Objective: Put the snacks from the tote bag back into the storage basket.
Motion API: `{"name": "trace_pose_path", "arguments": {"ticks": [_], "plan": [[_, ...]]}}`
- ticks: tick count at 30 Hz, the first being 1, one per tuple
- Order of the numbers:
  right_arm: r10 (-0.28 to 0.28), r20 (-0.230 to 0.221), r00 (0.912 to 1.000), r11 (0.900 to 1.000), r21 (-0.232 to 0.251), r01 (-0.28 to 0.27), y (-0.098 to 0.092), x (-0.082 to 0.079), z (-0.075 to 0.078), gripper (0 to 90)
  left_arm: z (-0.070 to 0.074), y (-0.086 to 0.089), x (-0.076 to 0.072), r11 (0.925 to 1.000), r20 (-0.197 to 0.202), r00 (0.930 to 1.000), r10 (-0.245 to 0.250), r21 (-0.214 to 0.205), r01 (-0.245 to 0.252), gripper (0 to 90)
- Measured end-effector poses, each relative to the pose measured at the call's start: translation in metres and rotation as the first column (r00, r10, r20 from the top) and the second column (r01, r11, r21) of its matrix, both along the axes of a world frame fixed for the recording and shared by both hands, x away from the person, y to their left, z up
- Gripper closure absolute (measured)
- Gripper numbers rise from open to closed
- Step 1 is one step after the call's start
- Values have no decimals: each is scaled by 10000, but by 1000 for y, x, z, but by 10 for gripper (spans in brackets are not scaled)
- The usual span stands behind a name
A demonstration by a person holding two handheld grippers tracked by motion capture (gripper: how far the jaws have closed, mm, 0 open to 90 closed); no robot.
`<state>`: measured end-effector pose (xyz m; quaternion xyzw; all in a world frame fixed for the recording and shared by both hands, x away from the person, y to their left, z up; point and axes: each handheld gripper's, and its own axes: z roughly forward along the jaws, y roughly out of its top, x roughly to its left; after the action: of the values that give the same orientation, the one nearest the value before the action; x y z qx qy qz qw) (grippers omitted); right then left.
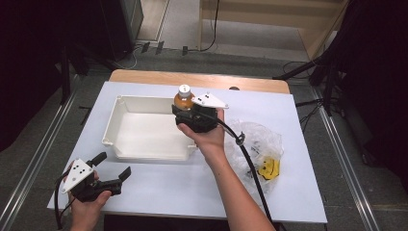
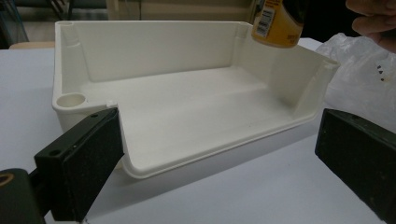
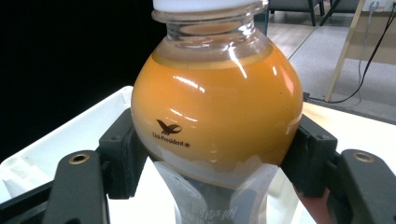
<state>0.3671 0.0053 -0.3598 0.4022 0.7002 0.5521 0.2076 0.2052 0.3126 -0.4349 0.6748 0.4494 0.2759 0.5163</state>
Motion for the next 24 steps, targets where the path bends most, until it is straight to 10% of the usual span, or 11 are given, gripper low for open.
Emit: {"name": "trace_pose_path", "arguments": {"ticks": [24], "plan": [[-144,-394,9991,9992,-386,129,-1,2,-28,329,-1,0,0,10000,-28,10000,-11,24,11,9]]}}
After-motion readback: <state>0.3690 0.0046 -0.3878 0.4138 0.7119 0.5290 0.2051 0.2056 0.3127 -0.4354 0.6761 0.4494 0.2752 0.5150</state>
